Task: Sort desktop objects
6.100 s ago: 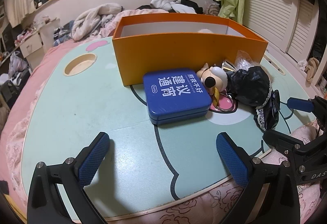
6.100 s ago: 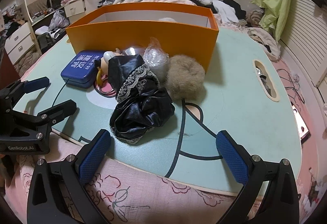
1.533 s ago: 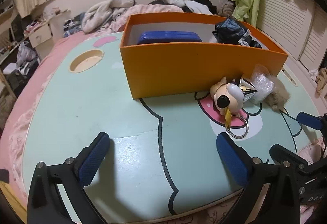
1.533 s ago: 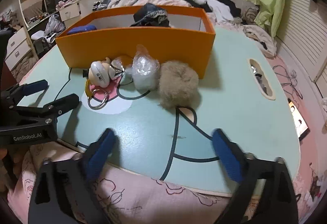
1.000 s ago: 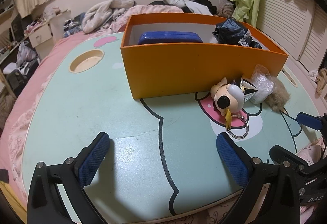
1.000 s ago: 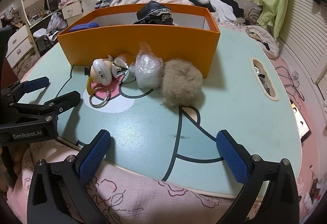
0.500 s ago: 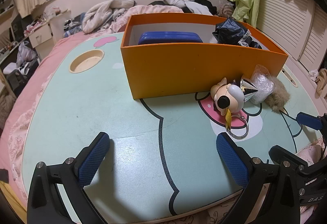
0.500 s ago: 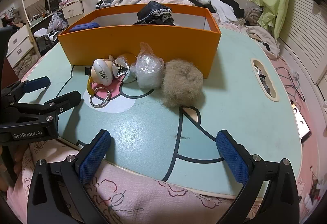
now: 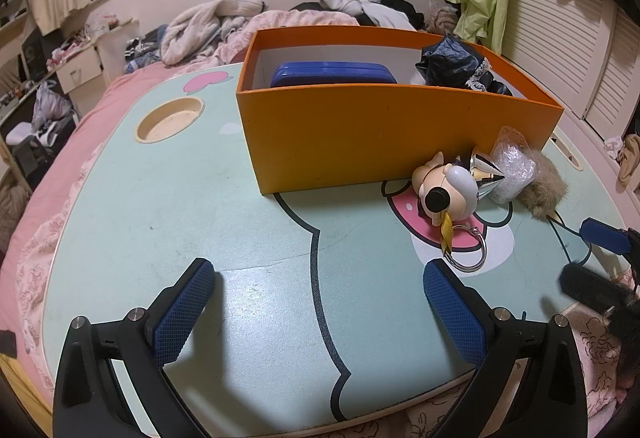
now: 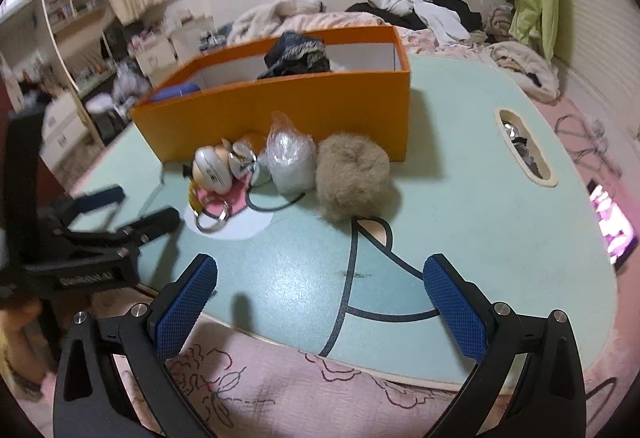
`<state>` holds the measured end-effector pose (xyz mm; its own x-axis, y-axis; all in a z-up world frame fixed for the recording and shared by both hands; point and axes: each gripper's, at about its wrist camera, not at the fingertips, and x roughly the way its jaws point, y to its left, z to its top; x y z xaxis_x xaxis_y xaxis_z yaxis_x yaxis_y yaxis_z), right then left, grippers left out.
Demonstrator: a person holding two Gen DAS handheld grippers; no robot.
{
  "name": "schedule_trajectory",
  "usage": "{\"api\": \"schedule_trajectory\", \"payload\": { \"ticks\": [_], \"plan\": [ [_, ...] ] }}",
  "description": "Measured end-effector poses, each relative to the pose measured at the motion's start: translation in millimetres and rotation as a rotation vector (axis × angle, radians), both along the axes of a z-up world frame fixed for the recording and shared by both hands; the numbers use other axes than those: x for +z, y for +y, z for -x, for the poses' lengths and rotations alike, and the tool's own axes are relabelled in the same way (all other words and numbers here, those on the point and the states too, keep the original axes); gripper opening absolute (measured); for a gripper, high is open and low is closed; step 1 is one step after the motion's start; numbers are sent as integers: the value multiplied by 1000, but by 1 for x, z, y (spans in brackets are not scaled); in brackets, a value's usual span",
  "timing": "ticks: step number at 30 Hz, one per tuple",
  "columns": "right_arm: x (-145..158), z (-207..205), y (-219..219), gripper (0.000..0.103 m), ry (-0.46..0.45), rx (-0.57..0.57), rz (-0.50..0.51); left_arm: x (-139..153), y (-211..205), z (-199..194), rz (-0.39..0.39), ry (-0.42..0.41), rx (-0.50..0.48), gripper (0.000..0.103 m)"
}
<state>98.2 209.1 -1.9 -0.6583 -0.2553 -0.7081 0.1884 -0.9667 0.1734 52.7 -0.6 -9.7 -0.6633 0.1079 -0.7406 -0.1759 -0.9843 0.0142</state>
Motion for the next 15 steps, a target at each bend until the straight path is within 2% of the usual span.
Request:
{"api": "schedule_trajectory", "payload": {
  "ticks": [3, 5, 9, 10, 15],
  "plan": [
    [1, -1, 14, 101, 18, 4, 122, 0, 0, 0, 0, 0, 0, 103],
    [0, -1, 25, 94, 32, -8, 201, 0, 0, 0, 0, 0, 0, 103],
    [-2, 0, 42, 71, 41, -65, 316, 1, 0, -1, 0, 0, 0, 103],
    [-2, 2, 44, 67, 38, -102, 326, 1, 0, -1, -1, 0, 0, 103],
    [10, 26, 28, 66, 37, -149, 223, 1, 0, -1, -1, 1, 0, 103]
  ]
}}
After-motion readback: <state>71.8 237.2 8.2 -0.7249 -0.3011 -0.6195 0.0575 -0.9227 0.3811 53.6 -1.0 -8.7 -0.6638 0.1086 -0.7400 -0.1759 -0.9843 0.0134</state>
